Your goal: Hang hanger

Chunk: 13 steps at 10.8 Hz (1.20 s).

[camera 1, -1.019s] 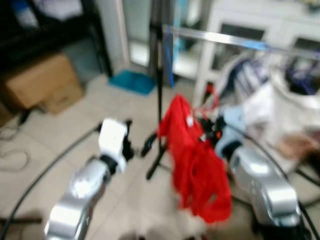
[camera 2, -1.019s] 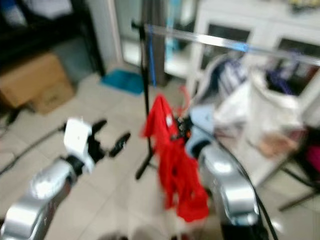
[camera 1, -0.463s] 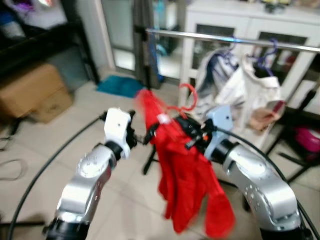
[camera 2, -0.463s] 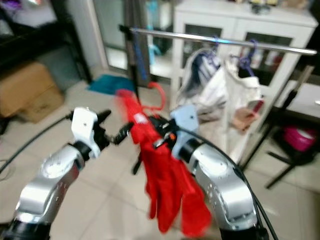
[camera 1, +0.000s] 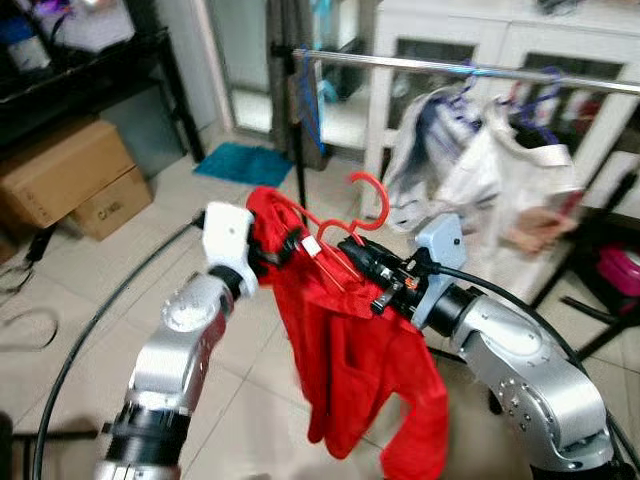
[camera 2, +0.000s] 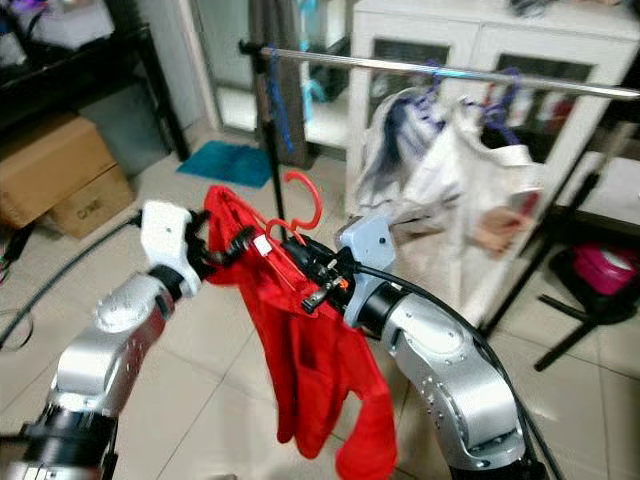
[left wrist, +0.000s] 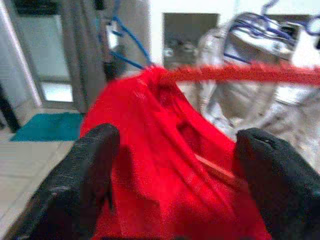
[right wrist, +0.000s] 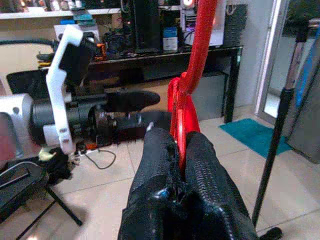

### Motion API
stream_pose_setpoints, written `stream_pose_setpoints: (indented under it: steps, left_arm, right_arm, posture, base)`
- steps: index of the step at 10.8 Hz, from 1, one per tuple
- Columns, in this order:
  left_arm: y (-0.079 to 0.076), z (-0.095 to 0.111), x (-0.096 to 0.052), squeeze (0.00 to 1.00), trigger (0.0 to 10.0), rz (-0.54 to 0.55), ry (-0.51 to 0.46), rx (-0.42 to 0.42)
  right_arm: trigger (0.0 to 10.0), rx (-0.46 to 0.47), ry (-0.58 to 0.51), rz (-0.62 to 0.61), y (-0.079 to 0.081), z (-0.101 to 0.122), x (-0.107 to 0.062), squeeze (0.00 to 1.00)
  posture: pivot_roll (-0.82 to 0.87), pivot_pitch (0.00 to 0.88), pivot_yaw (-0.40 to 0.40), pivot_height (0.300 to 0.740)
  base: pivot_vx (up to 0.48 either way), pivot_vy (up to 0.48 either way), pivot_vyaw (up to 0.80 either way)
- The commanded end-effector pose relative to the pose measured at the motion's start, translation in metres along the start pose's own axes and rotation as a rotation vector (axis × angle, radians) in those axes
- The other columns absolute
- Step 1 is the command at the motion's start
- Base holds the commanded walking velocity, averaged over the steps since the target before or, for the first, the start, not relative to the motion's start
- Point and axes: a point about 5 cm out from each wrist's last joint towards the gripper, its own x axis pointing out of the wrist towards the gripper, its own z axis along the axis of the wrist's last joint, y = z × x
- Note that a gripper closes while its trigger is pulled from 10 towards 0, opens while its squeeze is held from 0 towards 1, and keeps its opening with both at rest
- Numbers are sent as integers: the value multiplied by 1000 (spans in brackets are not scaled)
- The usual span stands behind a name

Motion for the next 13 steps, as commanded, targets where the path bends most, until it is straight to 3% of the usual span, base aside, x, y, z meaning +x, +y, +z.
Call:
stream_pose_setpoints:
  steps: [1,8,13]
  left_arm:
    - [6,1,1,0,0,47,-5,7]
    - [8,-10,7,0,0,42,36,-22]
    - [3,-5,11,0,0,-68,-9,-55]
  right_arm:
    - [0,-23,-68,16,1,13,-1,0]
    - [0,-14,-113,49,1,20,-2,0]
    - [0,-14,-127,59,2,22,-3,0]
  posture:
    - [-105,0,67,740]
    - [-106,0,65,740]
    - [-110,0,70,740]
  base:
    - [0,0,0]
    - [0,0,0]
    - [0,0,0]
